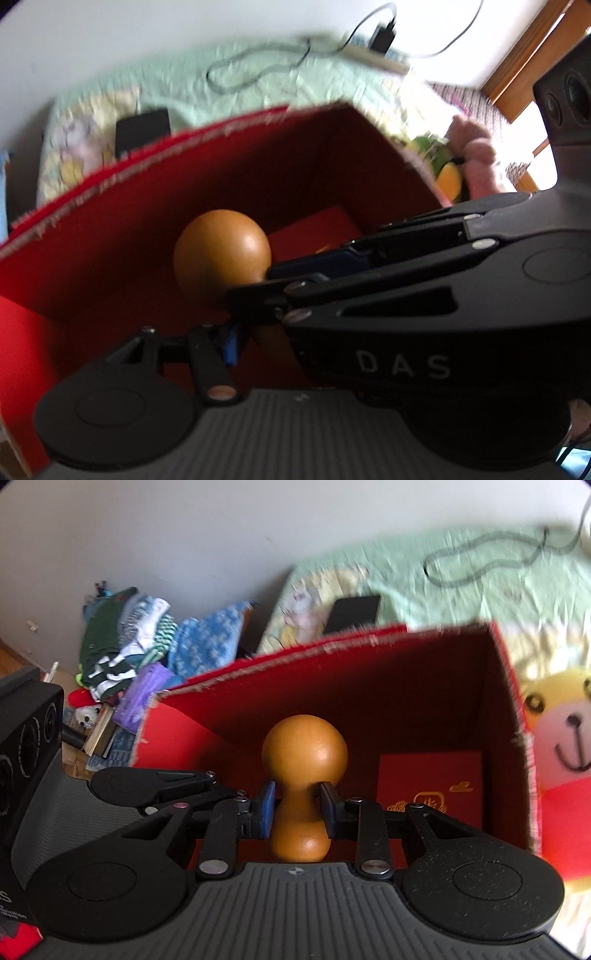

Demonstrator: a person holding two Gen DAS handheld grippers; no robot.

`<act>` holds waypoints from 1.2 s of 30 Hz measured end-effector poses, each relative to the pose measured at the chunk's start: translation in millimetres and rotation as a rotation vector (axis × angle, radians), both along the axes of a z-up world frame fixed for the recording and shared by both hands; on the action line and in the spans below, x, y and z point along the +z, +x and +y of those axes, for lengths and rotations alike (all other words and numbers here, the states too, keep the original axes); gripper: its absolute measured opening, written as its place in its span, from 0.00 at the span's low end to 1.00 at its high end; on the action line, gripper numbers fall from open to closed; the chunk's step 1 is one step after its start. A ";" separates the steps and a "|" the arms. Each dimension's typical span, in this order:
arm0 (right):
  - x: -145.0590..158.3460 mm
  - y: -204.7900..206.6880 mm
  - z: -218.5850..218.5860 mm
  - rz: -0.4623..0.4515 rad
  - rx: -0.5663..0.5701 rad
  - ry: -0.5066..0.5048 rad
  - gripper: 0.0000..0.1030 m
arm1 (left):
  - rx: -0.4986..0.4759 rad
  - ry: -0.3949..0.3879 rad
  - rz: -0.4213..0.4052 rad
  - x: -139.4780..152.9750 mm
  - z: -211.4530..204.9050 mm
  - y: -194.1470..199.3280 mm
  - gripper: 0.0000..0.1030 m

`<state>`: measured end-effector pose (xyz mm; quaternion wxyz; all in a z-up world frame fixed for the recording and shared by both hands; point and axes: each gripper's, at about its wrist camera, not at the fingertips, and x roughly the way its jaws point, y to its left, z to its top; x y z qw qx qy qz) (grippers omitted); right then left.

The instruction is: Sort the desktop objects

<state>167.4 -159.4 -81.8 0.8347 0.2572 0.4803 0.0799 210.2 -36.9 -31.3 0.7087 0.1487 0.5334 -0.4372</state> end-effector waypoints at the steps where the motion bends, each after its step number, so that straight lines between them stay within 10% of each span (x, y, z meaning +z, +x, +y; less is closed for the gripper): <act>1: -4.8 1.8 -0.4 0.017 -0.010 0.011 0.29 | 0.003 0.019 0.023 -4.9 -1.5 4.0 0.57; 13: -23.6 -3.2 -5.2 0.074 -0.073 0.034 0.22 | 0.070 0.188 0.095 -27.8 -10.8 16.1 0.63; 36: 31.8 -87.3 -32.7 -0.199 -0.291 -0.083 0.23 | 0.139 0.253 0.097 -28.7 -17.5 18.3 0.63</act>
